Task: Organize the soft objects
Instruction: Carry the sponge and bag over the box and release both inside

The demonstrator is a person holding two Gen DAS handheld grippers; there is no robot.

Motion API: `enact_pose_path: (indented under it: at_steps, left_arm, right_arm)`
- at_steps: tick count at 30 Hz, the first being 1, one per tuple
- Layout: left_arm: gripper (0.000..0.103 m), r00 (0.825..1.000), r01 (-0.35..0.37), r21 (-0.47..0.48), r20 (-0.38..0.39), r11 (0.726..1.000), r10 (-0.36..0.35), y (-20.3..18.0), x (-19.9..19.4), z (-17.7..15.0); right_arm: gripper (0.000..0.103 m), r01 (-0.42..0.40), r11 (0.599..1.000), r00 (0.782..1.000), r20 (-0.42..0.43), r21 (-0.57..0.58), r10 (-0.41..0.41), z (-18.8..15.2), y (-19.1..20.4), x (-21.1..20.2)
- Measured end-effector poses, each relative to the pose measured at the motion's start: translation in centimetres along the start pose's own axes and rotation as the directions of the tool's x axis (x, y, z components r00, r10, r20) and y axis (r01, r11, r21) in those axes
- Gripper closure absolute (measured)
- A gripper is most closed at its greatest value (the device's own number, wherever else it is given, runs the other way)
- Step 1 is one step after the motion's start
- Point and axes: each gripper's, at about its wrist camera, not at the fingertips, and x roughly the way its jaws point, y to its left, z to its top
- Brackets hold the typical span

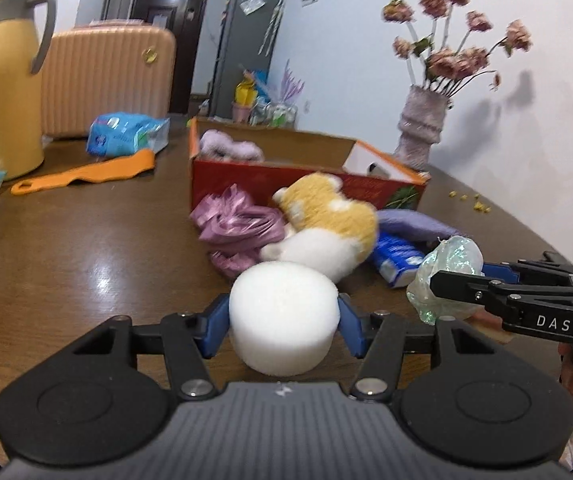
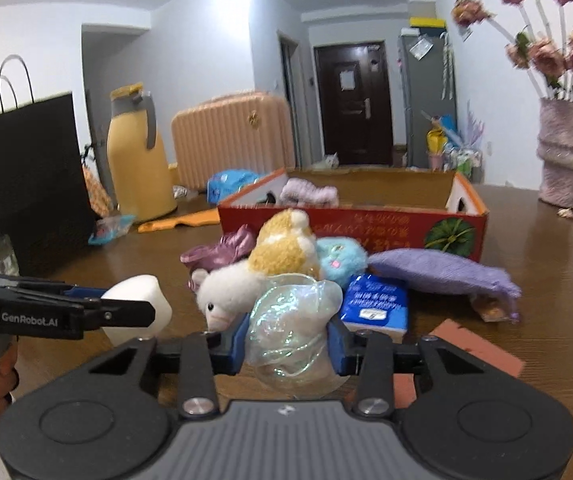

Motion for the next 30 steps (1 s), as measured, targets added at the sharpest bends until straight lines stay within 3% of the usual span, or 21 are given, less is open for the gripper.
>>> enact_pose_path:
  at_steps: [8, 12, 20, 23, 30]
  left_arm:
    - [0.045, 0.991, 0.105, 0.045, 0.084, 0.993, -0.108, -2.5, -1.6, 2.7]
    - [0.045, 0.983, 0.115, 0.084, 0.133, 0.990, -0.126, -3.0, -2.0, 5.4]
    - [0.045, 0.970, 0.112, 0.148, 0.198, 0.983, -0.140, -2.8, -2.0, 12.8]
    - [0.045, 0.972, 0.090, 0.181, 0.197, 0.979, -0.126, -2.8, -1.6, 15.6]
    - [0.045, 0.978, 0.069, 0.241, 0.176, 0.968, -0.114, -2.2, 1.5, 22.4]
  right_arm:
    - [0.064, 0.023, 1.000, 0.997, 0.070, -0.003, -0.023, 1.2, -0.5, -3.0]
    - [0.064, 0.018, 1.000, 0.994, 0.111, -0.023, -0.016, 3.2, -1.2, -3.5]
    - [0.064, -0.037, 0.995, 0.986, 0.160, -0.096, 0.052, 10.2, -3.7, -3.6]
    - [0.064, -0.112, 0.991, 0.983, 0.141, -0.071, 0.121, 13.6, -5.7, -2.9]
    - [0.064, -0.164, 0.979, 0.981, 0.085, -0.119, 0.175, 21.1, -8.3, -0.1]
